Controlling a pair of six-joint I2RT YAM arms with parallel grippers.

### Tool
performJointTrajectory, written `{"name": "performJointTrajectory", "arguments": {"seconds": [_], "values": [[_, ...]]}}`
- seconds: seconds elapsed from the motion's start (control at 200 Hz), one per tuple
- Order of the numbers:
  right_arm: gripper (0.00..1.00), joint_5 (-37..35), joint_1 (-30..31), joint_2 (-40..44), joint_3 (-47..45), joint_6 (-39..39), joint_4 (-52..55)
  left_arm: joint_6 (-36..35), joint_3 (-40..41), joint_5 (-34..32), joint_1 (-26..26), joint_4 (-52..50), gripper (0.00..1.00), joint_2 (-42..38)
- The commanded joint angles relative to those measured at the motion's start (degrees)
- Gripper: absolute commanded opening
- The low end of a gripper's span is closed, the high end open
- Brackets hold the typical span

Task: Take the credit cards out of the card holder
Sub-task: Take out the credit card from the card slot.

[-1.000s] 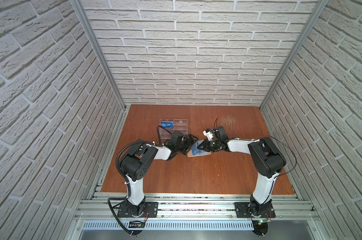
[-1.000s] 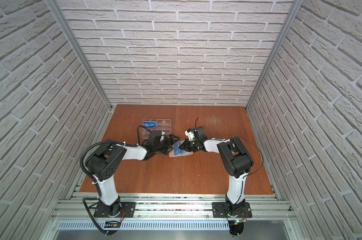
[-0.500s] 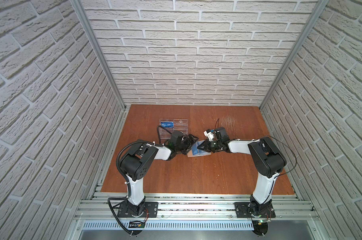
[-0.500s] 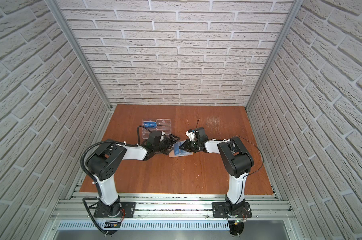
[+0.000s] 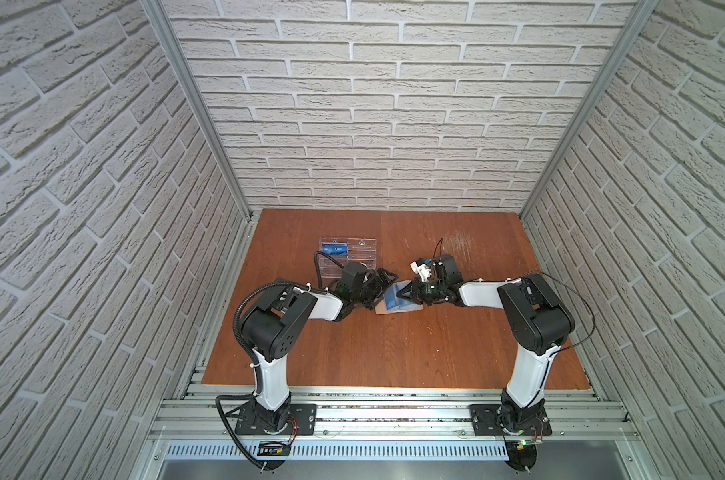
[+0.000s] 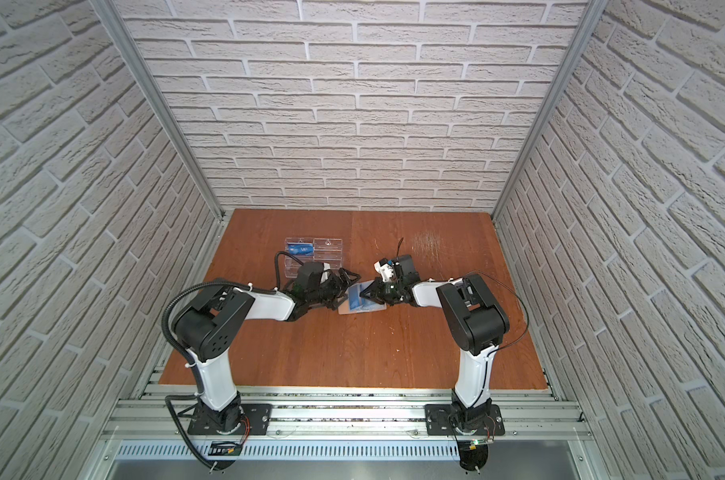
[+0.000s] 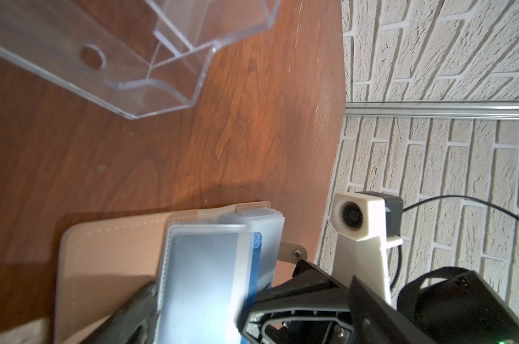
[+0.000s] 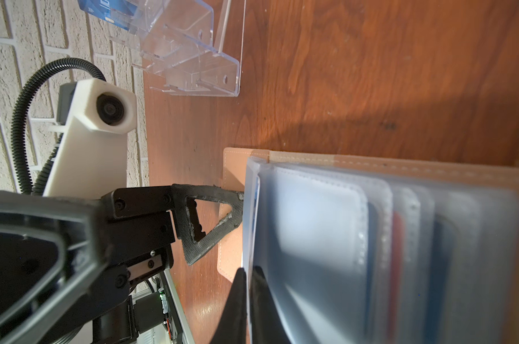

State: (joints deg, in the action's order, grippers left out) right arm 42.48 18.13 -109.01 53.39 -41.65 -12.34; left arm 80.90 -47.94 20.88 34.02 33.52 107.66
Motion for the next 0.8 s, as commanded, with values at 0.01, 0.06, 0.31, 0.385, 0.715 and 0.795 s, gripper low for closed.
{"name": "performJointTrajectory", "arguments": {"seconds": [0.01,0.06,0.31,0.385,0.715,0.795], "values": [[0.09,2.14,-0.38,1.93,-0.89,-0.70,-4.37,0.10,1.99,-0.21,0.08,-3.55,0.98,2.82],[0.08,2.26,-0.42,1.90,-0.99,-1.00,-5.00,0.11,2.06,-0.15,0.11,-3.55,0.98,2.75],[0.06,2.87,-1.24,2.82,-1.64,-0.90,-5.10,0.09,2.24,-0.27,0.02,-3.46,0.98,2.88],[0.06,2.88,-1.67,3.32,-1.79,-0.36,-4.23,0.19,2.31,-0.25,0.08,-3.33,0.98,2.93],[0.06,1.81,-3.18,5.23,-2.28,1.65,-1.01,0.26,2.46,-0.19,0.13,-2.92,0.98,2.92],[0.06,0.98,-3.54,6.44,-2.31,2.68,0.62,0.23,2.59,-0.18,0.04,-2.84,0.98,2.78]]}}
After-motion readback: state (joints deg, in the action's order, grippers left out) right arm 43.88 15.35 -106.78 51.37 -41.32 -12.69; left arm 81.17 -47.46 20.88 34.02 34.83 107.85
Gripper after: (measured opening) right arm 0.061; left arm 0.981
